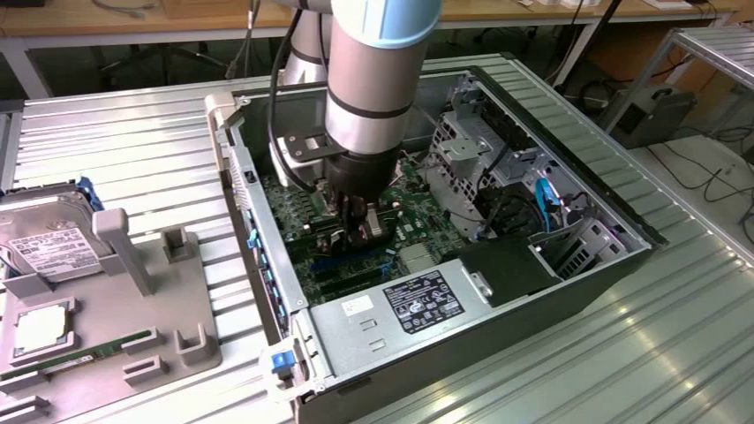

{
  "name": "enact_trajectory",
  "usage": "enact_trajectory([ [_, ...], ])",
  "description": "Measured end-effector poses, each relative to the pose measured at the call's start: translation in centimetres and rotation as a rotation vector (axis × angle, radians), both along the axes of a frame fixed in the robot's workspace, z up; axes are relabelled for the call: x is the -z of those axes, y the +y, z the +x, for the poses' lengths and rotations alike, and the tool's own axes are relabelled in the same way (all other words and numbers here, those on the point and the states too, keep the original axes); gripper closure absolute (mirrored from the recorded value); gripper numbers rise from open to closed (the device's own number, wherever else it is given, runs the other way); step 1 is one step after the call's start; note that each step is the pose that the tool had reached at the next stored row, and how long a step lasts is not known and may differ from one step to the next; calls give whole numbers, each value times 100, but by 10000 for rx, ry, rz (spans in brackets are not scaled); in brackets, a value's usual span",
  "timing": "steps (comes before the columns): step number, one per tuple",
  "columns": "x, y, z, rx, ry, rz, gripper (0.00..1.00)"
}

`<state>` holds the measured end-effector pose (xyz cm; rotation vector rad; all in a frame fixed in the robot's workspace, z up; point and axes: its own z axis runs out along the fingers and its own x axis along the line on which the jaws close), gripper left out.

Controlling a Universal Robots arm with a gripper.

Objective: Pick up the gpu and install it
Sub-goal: 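Insert the gpu into the slot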

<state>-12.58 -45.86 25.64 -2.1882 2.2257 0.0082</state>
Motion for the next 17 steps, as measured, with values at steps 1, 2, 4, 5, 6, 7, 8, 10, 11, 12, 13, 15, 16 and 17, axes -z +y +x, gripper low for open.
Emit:
enact_trajectory([
  [1, 11, -2, 0, 0, -7, 0, 74],
  [2, 19, -3, 0, 0, -11, 0, 74],
  [4, 26, -5, 0, 0, -13, -4, 74],
  [5, 27, -5, 0, -1, -13, -5, 74],
  [6, 29, -4, 0, 0, -14, -3, 74],
  [7, 31, -4, 1, 0, -17, 0, 74],
  [8, 43, 0, 2, 0, -35, 34, 74],
  [10, 24, -4, 1, 0, -18, 2, 74],
  [11, 26, -3, 1, 0, -21, 6, 74],
  [12, 26, -3, 1, 0, -20, 5, 74],
  [13, 26, -3, 1, -1, -20, 6, 74],
  [15, 24, -4, 0, 0, -18, 2, 74],
  [16, 24, -5, 0, 1, -18, 2, 74],
  [17, 24, -5, 1, 0, -18, 2, 74],
])
